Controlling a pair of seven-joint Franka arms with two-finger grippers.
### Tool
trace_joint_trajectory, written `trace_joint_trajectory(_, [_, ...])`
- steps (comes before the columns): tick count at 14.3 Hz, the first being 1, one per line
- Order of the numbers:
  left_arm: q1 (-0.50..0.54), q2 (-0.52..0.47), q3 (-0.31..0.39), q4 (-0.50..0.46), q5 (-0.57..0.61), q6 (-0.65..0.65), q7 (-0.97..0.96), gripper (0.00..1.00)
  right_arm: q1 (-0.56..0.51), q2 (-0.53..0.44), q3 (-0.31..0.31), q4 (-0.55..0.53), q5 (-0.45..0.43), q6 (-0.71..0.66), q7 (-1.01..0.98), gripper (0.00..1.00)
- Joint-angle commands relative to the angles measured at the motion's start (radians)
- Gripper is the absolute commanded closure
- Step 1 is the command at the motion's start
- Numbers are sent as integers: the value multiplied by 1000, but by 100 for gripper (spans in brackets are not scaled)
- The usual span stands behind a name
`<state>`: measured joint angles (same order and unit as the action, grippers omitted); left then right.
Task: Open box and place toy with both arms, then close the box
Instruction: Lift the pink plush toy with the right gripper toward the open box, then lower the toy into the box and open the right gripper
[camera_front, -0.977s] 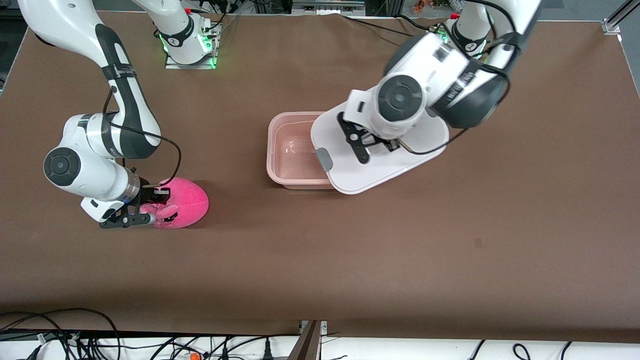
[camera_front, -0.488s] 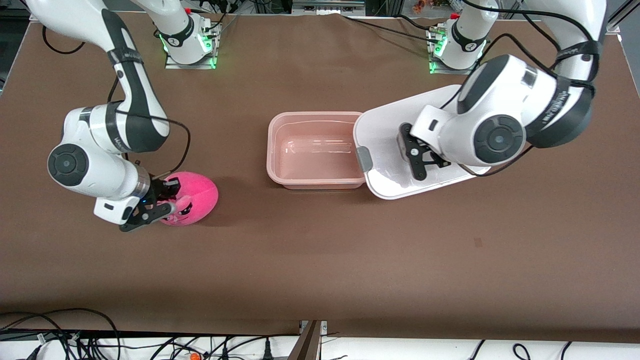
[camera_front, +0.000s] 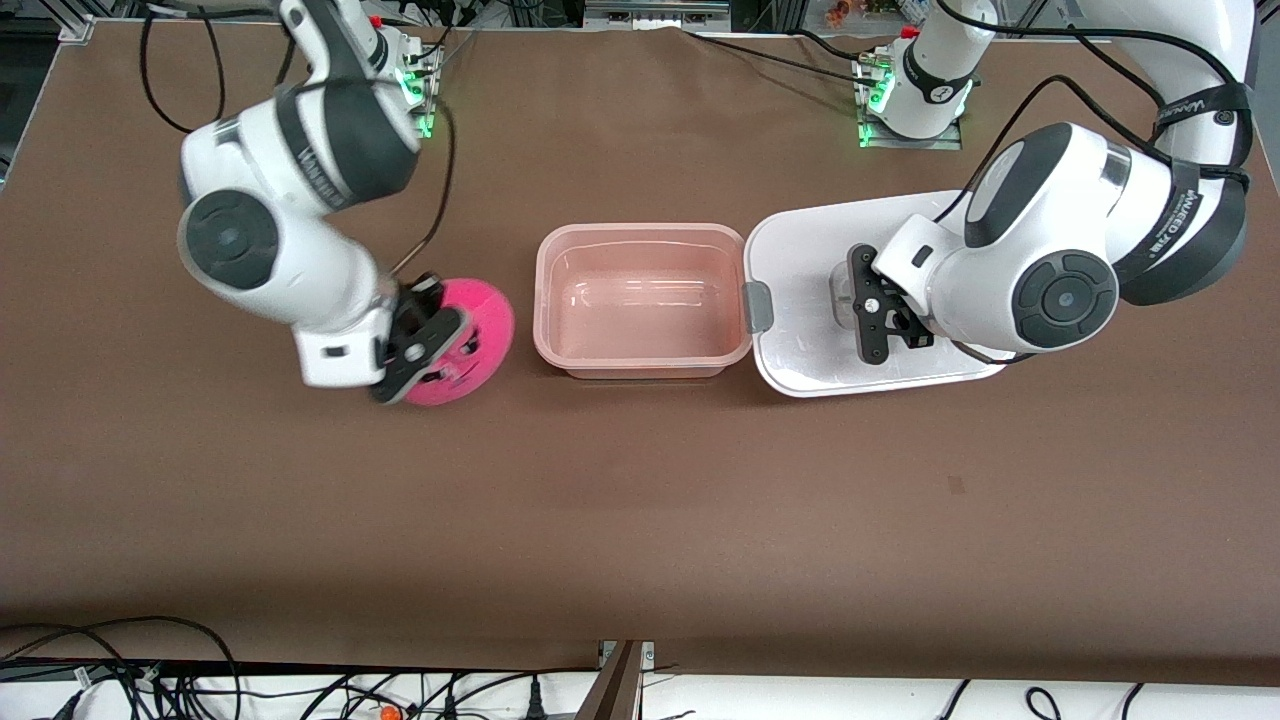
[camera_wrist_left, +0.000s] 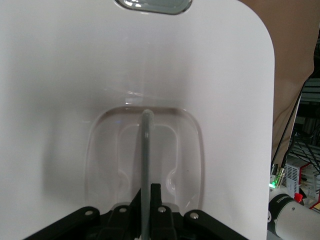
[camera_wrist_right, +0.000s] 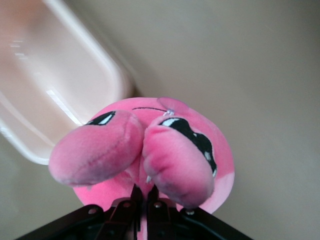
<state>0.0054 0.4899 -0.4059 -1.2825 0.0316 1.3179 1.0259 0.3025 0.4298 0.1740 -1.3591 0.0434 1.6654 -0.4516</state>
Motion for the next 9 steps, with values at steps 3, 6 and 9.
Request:
trace_joint_trajectory(3, [25,-5,-4,9,17,-19,69,100,99,27,75,86,-43,-24,-146,100])
trace_joint_trajectory(6, [24,-5,-4,9,17,-19,71,100,234,40,73,86,-140,-18,-151,100])
trace_joint_trajectory(9, [24,-4,-4,9,14,-17,71,100,320,76,70,100,-210,-18,-142,100])
